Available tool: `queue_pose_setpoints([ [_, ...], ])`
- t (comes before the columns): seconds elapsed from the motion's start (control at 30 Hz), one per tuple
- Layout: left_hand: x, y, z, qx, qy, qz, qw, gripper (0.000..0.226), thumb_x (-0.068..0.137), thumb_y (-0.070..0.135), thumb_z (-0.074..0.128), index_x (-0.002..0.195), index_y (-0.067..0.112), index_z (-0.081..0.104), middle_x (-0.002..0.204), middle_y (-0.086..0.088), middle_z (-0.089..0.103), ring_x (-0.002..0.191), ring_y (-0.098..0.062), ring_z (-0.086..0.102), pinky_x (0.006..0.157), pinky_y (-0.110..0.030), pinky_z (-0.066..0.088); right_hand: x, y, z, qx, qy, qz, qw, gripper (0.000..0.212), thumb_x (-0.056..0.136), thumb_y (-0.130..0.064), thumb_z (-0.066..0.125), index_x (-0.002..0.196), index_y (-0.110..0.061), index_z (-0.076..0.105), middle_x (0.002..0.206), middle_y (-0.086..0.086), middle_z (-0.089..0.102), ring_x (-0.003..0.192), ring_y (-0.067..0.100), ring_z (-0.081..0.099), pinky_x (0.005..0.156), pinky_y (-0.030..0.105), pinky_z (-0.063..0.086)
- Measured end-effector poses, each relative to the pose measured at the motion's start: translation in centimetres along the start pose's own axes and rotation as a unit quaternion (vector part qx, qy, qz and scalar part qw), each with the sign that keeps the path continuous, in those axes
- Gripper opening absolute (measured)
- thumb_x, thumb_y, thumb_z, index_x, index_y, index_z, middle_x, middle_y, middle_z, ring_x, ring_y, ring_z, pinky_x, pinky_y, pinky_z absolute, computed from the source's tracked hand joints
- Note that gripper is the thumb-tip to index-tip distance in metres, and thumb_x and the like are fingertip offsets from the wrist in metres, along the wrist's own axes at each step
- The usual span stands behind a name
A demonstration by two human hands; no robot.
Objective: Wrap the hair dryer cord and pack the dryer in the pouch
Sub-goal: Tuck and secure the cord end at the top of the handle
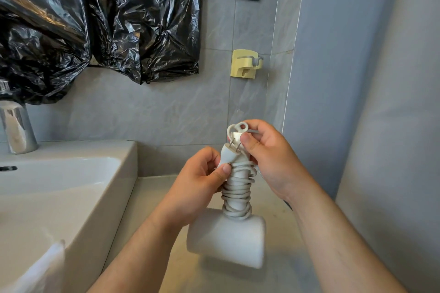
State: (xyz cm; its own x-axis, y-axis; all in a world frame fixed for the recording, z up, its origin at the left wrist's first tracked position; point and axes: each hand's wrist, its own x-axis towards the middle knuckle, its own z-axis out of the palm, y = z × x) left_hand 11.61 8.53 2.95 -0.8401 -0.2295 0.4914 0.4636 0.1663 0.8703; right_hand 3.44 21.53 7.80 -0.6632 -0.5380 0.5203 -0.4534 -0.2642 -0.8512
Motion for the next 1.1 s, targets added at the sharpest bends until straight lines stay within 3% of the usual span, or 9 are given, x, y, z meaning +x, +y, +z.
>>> queue_pose_setpoints([
  [0.2,0.0,-0.7,0.0,0.004,0.003,-0.016,1.0,0.022,0.082,0.018,0.062,0.08,0.001,0.048,0.08,-0.018,0.055,0.078,-0.027,0.052,0.076,-0.047,0.046,-1.0,0.6,-0.3,0.005,-0.001,-0.003,1.0,0.02,0.096,-0.004,0.047,0.108,-0.014,0.059,0.087,-0.001,0.069,0.073,0.004,0.065,0.061,0.017,0.049],
  [0.37,-0.3,-1.2,0.3,-0.014,-0.027,-0.053,0.998,0.015,0.076,0.012,0.063,0.078,0.004,0.051,0.079,-0.017,0.054,0.078,-0.028,0.055,0.08,-0.044,0.051,-2.5,1.7,-0.6,-0.023,0.004,-0.006,1.0,0.023,0.096,-0.003,0.047,0.105,-0.021,0.059,0.091,-0.004,0.07,0.082,0.006,0.066,0.072,0.022,0.052],
  [0.5,-0.2,-0.9,0.3,-0.029,-0.053,-0.065,0.996,0.015,0.072,0.009,0.062,0.081,0.002,0.052,0.081,-0.017,0.053,0.078,-0.026,0.057,0.075,-0.033,0.055,-3.6,2.0,-0.8,-0.019,0.048,-0.018,0.998,0.022,0.093,-0.007,0.054,0.1,-0.027,0.054,0.099,-0.002,0.069,0.086,0.007,0.067,0.075,0.024,0.052],
  [0.57,-0.1,-0.8,0.1,-0.037,-0.064,-0.072,0.995,0.016,0.07,0.008,0.061,0.083,0.001,0.053,0.082,-0.016,0.054,0.077,-0.026,0.06,0.075,-0.032,0.056,-4.3,2.7,-0.8,-0.082,0.101,-0.043,0.991,0.018,0.087,-0.014,0.061,0.089,-0.028,0.05,0.097,-0.001,0.068,0.085,0.01,0.068,0.074,0.029,0.053],
  [0.67,-0.2,-1.1,-0.2,-0.042,-0.085,-0.087,0.992,0.028,0.067,0.012,0.066,0.09,0.0,0.056,0.087,-0.017,0.055,0.083,-0.028,0.061,0.082,-0.038,0.054,-5.5,3.5,-0.9,-0.2,0.156,-0.095,0.963,0.018,0.082,-0.017,0.067,0.074,-0.026,0.054,0.072,-0.009,0.063,0.066,0.003,0.06,0.064,0.021,0.047],
  [0.8,-0.4,-1.1,-0.3,-0.049,-0.112,-0.098,0.988,0.048,0.06,0.022,0.07,0.097,-0.005,0.057,0.09,-0.019,0.057,0.086,-0.029,0.061,0.086,-0.04,0.054,-6.6,3.5,-0.9,-0.243,0.13,-0.128,0.953,0.004,0.077,-0.023,0.068,0.077,-0.026,0.065,0.073,-0.008,0.068,0.071,0.007,0.065,0.066,0.026,0.053],
  [0.93,-0.3,-0.9,-0.6,-0.024,-0.121,-0.102,0.987,0.046,0.06,0.024,0.073,0.094,-0.003,0.057,0.089,-0.018,0.06,0.087,-0.028,0.063,0.089,-0.042,0.053,-6.5,3.5,-1.1,-0.252,0.117,-0.114,0.954,0.01,0.076,-0.026,0.072,0.083,-0.028,0.066,0.082,-0.007,0.07,0.077,0.009,0.068,0.071,0.037,0.057],
  [1.1,-0.4,-0.8,-0.8,-0.019,-0.128,-0.101,0.986,0.038,0.068,0.022,0.077,0.09,-0.002,0.057,0.086,-0.015,0.066,0.083,-0.023,0.067,0.082,-0.033,0.057,-6.7,3.5,-1.2,-0.272,0.125,-0.091,0.95,0.011,0.079,-0.022,0.076,0.08,-0.026,0.066,0.074,-0.007,0.07,0.07,0.009,0.066,0.068,0.038,0.057],
])
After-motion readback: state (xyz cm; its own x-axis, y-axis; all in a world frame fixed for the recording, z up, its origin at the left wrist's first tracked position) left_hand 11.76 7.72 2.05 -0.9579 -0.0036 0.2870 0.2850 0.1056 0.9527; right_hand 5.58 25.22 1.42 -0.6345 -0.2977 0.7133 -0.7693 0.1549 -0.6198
